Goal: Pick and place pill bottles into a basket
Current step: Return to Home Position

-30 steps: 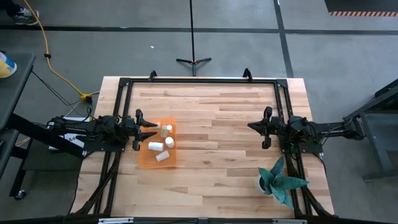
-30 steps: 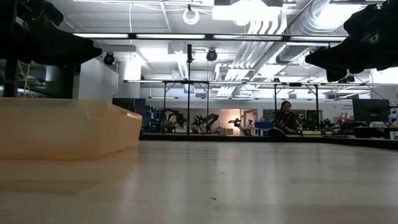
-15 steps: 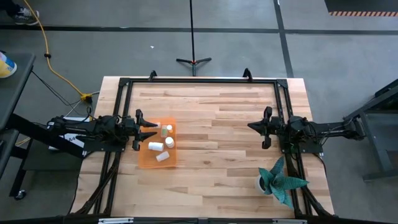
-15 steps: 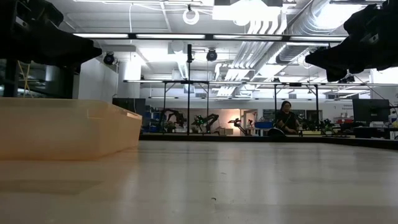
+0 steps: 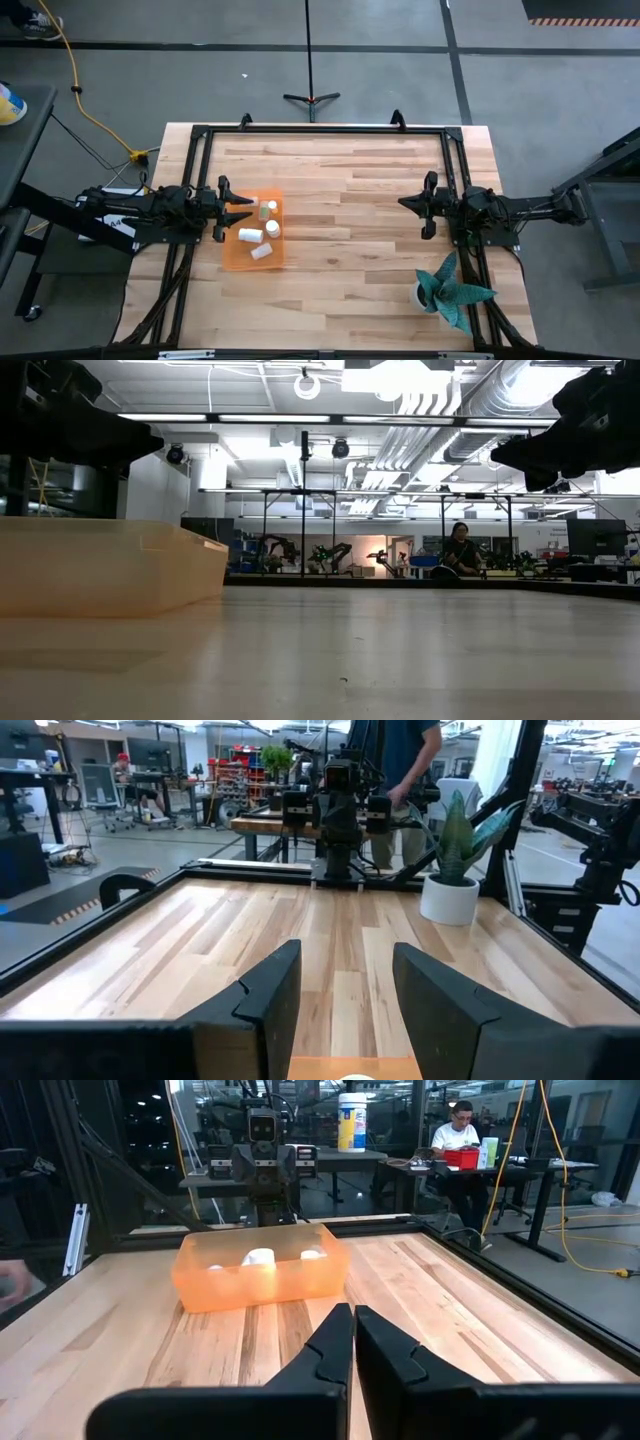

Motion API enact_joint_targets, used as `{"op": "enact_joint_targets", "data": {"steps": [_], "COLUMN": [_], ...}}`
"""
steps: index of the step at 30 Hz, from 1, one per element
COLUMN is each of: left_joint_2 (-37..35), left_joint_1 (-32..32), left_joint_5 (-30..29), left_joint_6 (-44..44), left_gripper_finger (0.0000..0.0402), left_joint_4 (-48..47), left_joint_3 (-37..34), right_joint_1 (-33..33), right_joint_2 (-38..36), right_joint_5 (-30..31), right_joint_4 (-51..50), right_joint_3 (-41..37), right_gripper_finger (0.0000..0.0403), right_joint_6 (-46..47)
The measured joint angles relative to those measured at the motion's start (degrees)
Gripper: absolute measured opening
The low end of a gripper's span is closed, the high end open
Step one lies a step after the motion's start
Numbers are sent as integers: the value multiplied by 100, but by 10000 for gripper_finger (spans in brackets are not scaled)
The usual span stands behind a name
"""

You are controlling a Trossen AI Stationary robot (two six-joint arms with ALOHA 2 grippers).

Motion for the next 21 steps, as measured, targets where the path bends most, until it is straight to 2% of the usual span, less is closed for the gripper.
{"op": "enact_joint_targets", "data": {"steps": [21], "left_joint_2": [0], "left_joint_1": [-1], "left_joint_5": [-4], "left_joint_6": [1], "left_gripper_finger": [195], "left_joint_4": [2], "left_joint_3": [2], "right_joint_1": [0], "right_joint_2": [0], "right_joint_5": [-1], "right_joint_4": [0], "right_joint_3": [-2], "right_gripper_finger": [1], "right_joint_6": [-1]}}
